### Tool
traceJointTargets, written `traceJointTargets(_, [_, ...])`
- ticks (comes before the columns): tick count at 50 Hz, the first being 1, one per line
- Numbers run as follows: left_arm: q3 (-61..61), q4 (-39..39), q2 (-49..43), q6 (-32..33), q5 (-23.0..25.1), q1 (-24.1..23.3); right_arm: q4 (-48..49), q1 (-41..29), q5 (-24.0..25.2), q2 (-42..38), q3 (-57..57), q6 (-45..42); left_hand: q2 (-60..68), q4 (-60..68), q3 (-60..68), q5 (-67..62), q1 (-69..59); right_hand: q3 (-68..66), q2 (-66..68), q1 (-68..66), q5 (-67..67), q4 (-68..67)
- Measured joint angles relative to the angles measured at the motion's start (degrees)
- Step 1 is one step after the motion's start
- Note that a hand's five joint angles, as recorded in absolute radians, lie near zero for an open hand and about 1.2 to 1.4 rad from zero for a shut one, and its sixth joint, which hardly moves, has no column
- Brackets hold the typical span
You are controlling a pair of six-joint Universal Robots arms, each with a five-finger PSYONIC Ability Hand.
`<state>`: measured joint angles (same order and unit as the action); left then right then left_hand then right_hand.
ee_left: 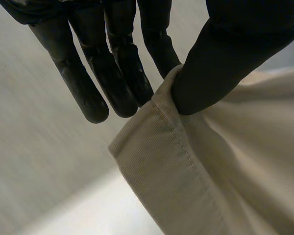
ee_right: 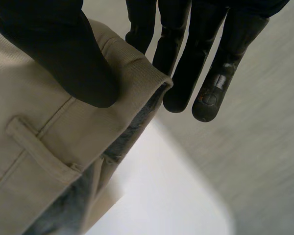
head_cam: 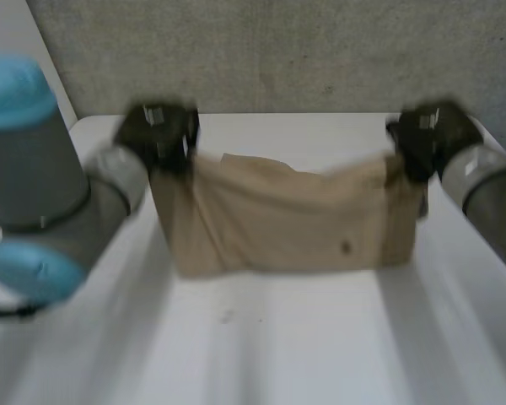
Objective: Fold the shorts.
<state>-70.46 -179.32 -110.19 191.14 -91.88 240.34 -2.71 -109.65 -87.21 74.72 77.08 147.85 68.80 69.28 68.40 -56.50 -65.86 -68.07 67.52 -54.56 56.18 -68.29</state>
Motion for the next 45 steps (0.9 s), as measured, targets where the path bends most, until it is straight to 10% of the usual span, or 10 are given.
traceJointTargets(14, [8.2,-26.1,13.6,2.1,-7.7,-0.4,36.7,-2.5,-4.4,7.1,-6.8,9.0,0.0,0.0,0.0,0.0,0.0,0.0,0.1,0.0,0.3,0.0])
traceJointTargets(32, [-36.5,-25.9,17.5,0.0,-7.6,-2.2,13.2,-1.6,5.7,-2.4,5.2,9.3,0.0,0.0,0.0,0.0,0.0,0.0,0.1,0.0,0.3,0.0])
traceJointTargets(45, [-40.7,-16.7,17.7,-1.1,-7.5,-4.6,3.8,-1.3,6.8,-2.8,14.9,7.7,0.0,0.0,0.0,0.0,0.0,-0.3,0.1,0.0,0.3,0.0])
